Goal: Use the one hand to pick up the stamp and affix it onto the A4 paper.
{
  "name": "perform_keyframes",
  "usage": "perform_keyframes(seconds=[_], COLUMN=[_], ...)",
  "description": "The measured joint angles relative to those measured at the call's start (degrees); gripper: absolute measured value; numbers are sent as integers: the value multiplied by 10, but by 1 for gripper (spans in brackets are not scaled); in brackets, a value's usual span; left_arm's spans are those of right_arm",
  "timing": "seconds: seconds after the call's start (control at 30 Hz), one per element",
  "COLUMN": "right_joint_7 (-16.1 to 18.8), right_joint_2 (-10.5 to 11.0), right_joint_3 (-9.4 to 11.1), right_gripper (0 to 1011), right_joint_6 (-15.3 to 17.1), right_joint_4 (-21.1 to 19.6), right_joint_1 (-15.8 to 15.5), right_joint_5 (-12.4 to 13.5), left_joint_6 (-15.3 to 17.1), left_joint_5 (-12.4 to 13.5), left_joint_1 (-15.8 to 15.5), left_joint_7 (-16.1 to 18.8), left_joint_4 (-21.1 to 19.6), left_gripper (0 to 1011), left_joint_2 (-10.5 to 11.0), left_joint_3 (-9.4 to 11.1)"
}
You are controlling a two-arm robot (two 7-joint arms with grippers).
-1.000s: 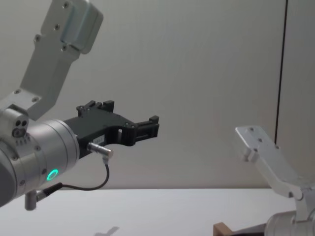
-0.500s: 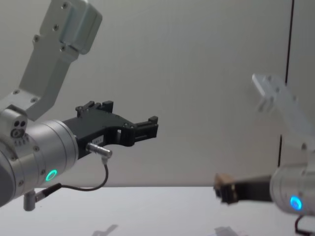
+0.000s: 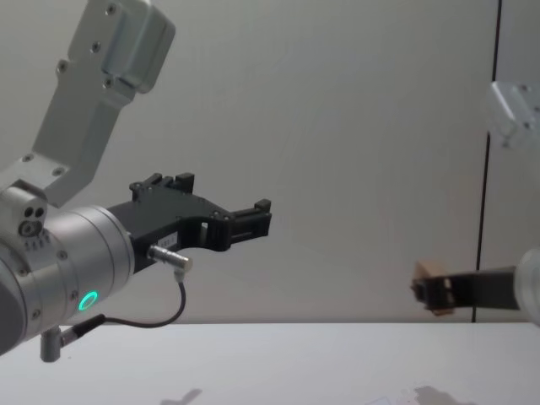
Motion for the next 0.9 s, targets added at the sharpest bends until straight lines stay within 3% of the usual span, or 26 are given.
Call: perform_keyframes(seconds=[0.43, 0.9], right_joint_7=[-20, -30], right_joint_2=[34, 54], right_joint_3=[24, 39], right_gripper=[220, 220], right_joint_6=[35, 58], right_joint_4=[-35, -45], right_joint_1=[-48, -87], right_joint_5=[13, 21], left_joint_6=[0, 0], left_joint_5=[0, 0], left_joint_1=[0, 0], left_joint_7=[0, 0], left_joint_4=[0, 0], left_gripper=[1001, 1002], left_joint_2=[0, 0], left_joint_3=[0, 0])
